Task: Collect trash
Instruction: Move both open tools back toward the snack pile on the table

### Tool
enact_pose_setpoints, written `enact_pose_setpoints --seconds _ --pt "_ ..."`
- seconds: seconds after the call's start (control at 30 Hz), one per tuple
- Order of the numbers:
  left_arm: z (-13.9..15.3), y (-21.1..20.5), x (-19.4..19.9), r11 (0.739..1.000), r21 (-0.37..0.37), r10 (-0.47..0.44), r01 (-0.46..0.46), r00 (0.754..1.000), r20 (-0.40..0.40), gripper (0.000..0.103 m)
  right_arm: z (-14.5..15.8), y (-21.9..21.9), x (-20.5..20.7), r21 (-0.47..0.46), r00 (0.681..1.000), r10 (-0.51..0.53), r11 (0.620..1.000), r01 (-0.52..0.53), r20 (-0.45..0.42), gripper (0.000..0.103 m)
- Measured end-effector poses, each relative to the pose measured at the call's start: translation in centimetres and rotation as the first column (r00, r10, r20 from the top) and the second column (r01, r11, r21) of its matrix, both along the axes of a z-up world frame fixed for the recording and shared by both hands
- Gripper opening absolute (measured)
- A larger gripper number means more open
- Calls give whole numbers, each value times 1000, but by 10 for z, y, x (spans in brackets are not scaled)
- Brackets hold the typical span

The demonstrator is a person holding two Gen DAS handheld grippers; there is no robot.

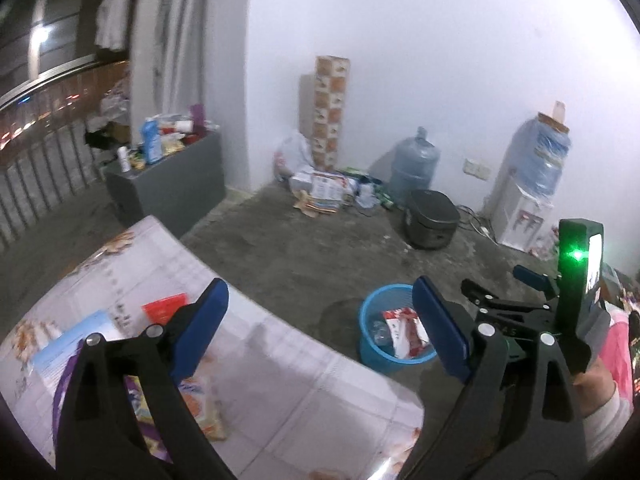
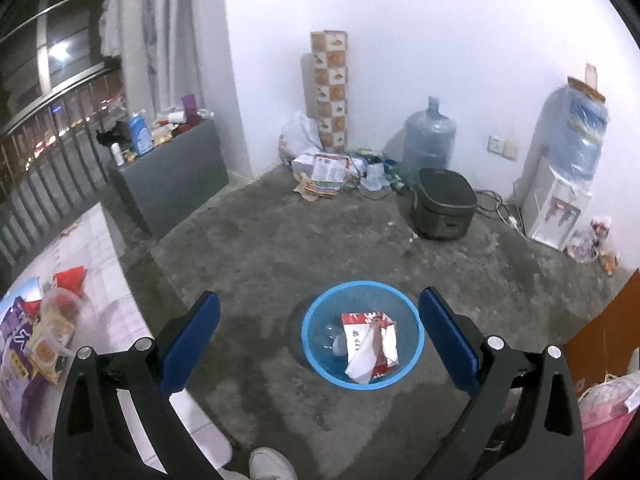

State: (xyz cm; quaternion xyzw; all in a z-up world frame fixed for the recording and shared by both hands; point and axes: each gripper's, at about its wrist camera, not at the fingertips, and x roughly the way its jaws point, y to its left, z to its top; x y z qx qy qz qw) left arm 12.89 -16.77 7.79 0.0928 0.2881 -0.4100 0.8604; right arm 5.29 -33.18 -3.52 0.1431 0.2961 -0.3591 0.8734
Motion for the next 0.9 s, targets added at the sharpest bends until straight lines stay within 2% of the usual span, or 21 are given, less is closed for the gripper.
enact_pose_setpoints --seconds 0.23,0.47,0.6,0.8,0.9 --pt "6 51 15 995 -27 92 -93 996 -2 89 22 42 21 -84 996 84 993 -82 14 97" --pt "10 104 29 983 -59 174 -173 985 11 89 39 74 37 -75 977 202 977 -197 63 97" --pt "10 129 32 975 -69 214 -213 977 19 89 47 83 41 -23 943 300 954 -300 142 97" --pt "7 171 33 955 -85 287 -284 958 27 89 46 82 42 79 919 331 932 -354 215 97" --pt "2 191 32 946 -91 313 -311 950 14 89 41 84 49 160 906 349 906 -392 240 97"
